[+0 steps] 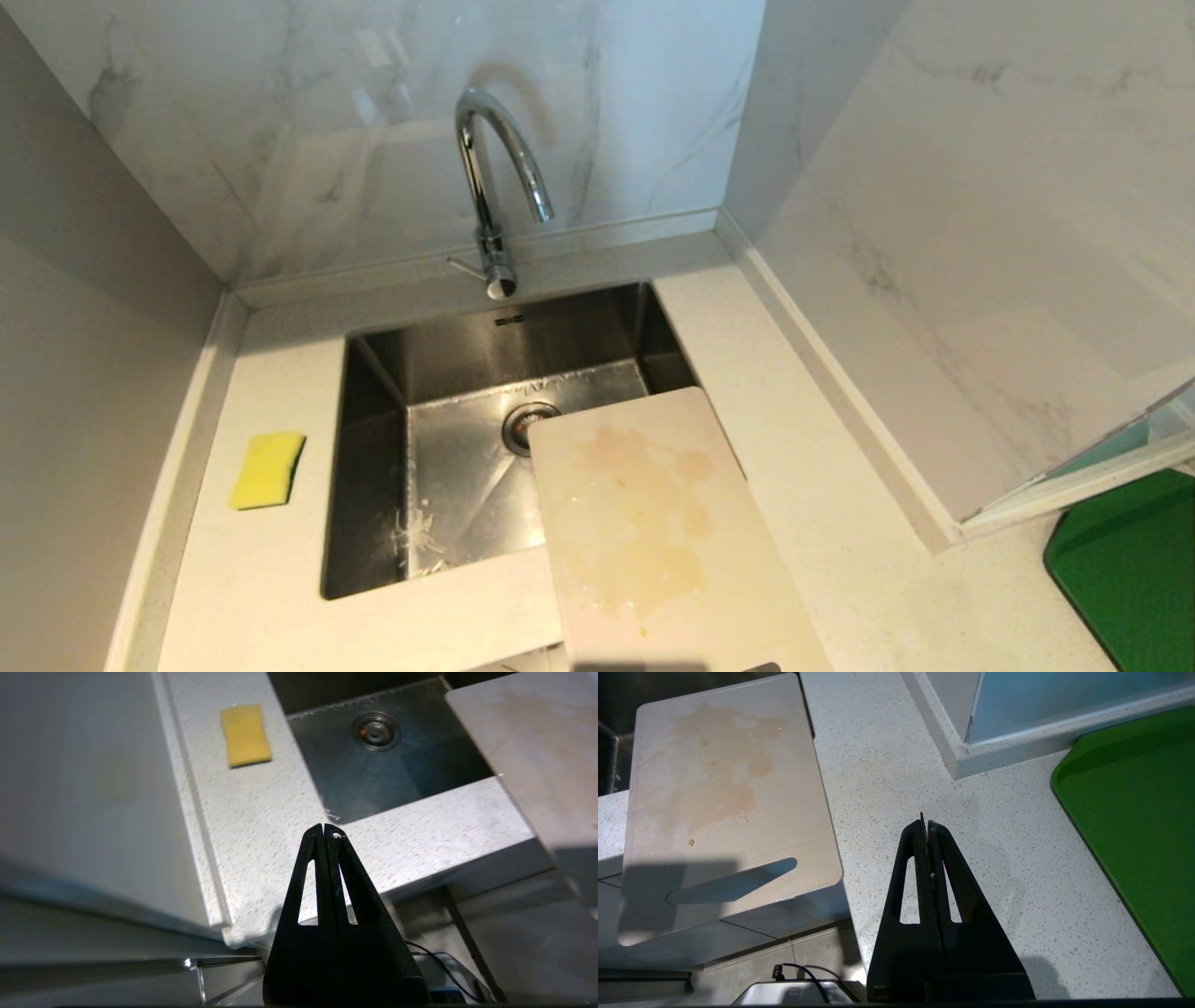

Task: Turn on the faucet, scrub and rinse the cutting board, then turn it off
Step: Turn on the tap

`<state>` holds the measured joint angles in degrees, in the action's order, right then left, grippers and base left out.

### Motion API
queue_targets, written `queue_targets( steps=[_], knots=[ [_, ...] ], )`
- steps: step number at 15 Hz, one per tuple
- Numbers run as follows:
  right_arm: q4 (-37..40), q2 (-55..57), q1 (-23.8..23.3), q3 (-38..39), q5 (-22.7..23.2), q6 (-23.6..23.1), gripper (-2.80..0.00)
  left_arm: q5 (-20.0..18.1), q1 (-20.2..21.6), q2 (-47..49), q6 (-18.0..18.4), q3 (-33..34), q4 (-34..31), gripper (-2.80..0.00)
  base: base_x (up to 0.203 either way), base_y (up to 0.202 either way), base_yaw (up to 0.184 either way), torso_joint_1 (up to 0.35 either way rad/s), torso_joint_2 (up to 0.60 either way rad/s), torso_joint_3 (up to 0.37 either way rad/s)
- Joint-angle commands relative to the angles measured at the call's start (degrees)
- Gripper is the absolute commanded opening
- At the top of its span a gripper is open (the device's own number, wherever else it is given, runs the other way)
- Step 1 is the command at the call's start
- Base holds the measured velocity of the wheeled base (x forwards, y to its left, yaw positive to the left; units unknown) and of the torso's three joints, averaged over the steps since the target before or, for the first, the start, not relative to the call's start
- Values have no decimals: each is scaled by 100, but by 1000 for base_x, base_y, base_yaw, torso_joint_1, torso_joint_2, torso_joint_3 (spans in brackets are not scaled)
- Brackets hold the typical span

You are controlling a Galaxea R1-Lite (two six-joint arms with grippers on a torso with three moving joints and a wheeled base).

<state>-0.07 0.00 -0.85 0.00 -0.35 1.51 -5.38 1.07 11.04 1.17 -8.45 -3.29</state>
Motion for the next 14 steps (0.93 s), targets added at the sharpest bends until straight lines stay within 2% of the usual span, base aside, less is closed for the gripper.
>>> queue_targets(
  steps=[1, 3, 5, 6, 8, 10, 14],
  knots=[
    [-1, 0, -2, 0, 0, -2, -280, -249, 6, 1387, 50, -731, 20, -280, 0, 0, 0, 0, 0, 0],
    [-1, 0, 0, 0, 0, -2, -280, -599, 6, 2215, 95, -1445, 31, -280, 0, 0, 0, 0, 0, 0],
    [-1, 0, -3, 0, 0, -2, -280, -916, 4, 2857, 326, -1891, 37, -280, 0, 0, 0, 0, 0, 0],
    [-1, 0, 6, 0, 0, -2, -280, -1017, 1, 3117, 504, -2073, 25, -280, 0, 0, 0, 0, 0, 0],
    [-1, 0, -3, 0, 0, -2, -280, -1086, -2, 3598, 603, -2470, -24, -280, 0, 0, 0, 0, 0, 0],
    [-1, 0, 2, 0, 0, -2, -280, -1172, -3, 4211, 613, -3057, -298, -280, 0, 0, 0, 0, 0, 0],
    [-1, 0, -3, 0, 0, -2, -280, -1290, -19, 5418, 334, -4380, -1144, -280, 0, 0, 0, 0, 0, 0]
  ],
)
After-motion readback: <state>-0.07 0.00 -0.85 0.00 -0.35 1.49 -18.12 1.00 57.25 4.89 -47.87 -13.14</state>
